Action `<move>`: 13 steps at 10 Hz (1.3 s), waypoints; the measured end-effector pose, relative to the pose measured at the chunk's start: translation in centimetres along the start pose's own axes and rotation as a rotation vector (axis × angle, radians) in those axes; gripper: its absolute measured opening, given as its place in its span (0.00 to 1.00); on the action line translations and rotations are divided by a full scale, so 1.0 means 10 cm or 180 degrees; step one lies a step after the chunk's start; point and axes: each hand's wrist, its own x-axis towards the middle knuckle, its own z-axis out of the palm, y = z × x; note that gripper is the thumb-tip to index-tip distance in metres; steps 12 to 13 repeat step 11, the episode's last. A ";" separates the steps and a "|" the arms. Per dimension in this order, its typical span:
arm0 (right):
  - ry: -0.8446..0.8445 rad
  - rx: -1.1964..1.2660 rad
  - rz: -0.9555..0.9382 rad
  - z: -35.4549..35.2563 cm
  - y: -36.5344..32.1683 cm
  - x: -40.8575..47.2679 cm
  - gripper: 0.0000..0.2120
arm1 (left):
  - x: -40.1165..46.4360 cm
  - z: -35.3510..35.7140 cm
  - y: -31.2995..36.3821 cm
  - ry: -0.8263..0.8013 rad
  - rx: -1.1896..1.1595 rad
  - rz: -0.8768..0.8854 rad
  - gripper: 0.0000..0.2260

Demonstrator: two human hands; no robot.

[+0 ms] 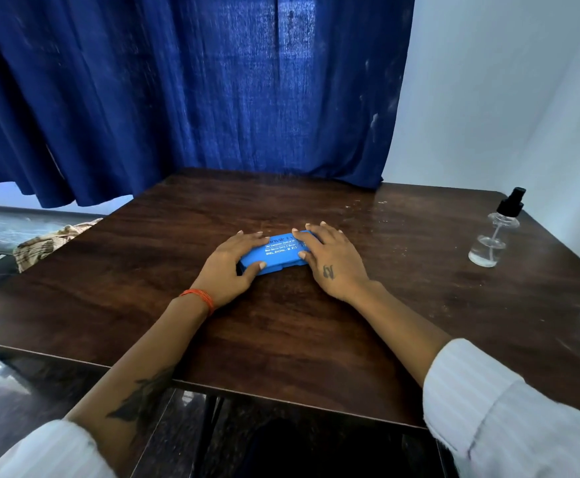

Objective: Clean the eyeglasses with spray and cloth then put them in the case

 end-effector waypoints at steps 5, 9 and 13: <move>-0.0285 -0.0211 -0.0363 -0.38 0.91 -0.07 0.30 | 0.62 0.43 0.26 -0.0696 0.0095 0.0450 0.27; -0.0364 -0.0269 0.0753 -0.86 1.28 -0.56 0.29 | 1.11 0.96 0.91 -0.1558 -0.0104 0.0386 0.27; -0.0497 -0.0083 0.0983 -0.96 1.19 -0.61 0.34 | 1.13 0.97 1.09 -0.1792 0.0601 0.0162 0.29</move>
